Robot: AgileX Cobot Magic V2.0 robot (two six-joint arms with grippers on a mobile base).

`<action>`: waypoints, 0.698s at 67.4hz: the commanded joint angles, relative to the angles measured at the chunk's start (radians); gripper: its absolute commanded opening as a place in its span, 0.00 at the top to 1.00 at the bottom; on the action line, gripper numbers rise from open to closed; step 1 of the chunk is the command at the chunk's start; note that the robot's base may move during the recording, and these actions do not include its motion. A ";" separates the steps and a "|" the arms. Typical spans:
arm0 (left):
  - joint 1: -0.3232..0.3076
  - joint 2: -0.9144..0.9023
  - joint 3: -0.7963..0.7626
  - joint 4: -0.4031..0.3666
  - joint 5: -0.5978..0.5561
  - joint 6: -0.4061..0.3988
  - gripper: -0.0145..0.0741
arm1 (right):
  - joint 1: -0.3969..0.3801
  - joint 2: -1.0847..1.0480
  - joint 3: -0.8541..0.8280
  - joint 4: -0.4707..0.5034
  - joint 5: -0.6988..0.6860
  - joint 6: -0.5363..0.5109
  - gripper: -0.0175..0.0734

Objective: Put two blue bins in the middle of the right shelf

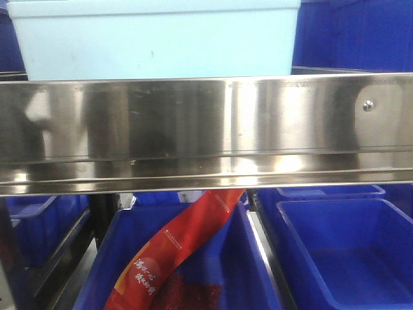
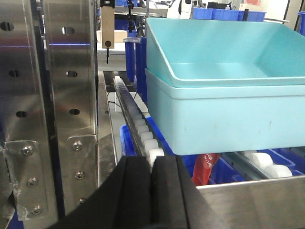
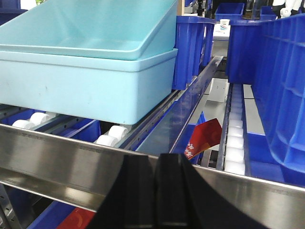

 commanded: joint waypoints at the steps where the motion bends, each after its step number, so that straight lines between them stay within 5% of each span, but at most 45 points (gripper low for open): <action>1: -0.007 -0.005 0.002 -0.001 -0.021 -0.005 0.96 | -0.002 -0.004 -0.001 -0.014 -0.027 0.000 0.99; 24: 0.119 -0.067 0.101 0.004 -0.079 0.010 0.96 | -0.002 -0.004 -0.001 -0.014 -0.027 0.000 0.99; 40: 0.124 -0.139 0.284 0.004 -0.263 0.010 0.96 | -0.002 -0.004 -0.001 -0.014 -0.027 0.000 0.99; 47: 0.124 -0.139 0.284 0.004 -0.221 0.010 0.96 | -0.002 -0.004 -0.001 -0.014 -0.027 0.000 0.99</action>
